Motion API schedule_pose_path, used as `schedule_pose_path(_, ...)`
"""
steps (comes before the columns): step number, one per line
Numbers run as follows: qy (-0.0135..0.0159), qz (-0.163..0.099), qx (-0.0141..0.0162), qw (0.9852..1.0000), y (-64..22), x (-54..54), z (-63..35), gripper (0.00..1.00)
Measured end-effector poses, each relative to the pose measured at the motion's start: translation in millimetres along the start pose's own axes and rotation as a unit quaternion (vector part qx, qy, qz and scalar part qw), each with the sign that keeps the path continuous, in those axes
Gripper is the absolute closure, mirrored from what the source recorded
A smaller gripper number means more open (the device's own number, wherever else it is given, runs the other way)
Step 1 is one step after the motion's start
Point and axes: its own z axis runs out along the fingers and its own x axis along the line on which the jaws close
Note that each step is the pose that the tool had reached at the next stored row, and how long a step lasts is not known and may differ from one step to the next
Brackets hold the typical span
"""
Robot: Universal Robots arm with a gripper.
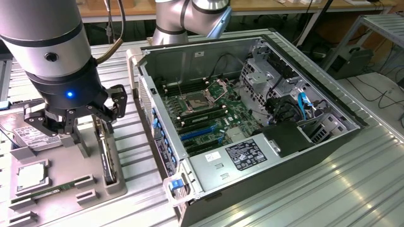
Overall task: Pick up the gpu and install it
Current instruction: 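Pick up the gpu and move the gpu toward the slot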
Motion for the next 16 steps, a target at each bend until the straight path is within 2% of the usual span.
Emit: schedule_pose_path(16, 0.0000, 0.000, 0.0000, 1.0000, -1.2, 0.4, 23.1, 0.37)
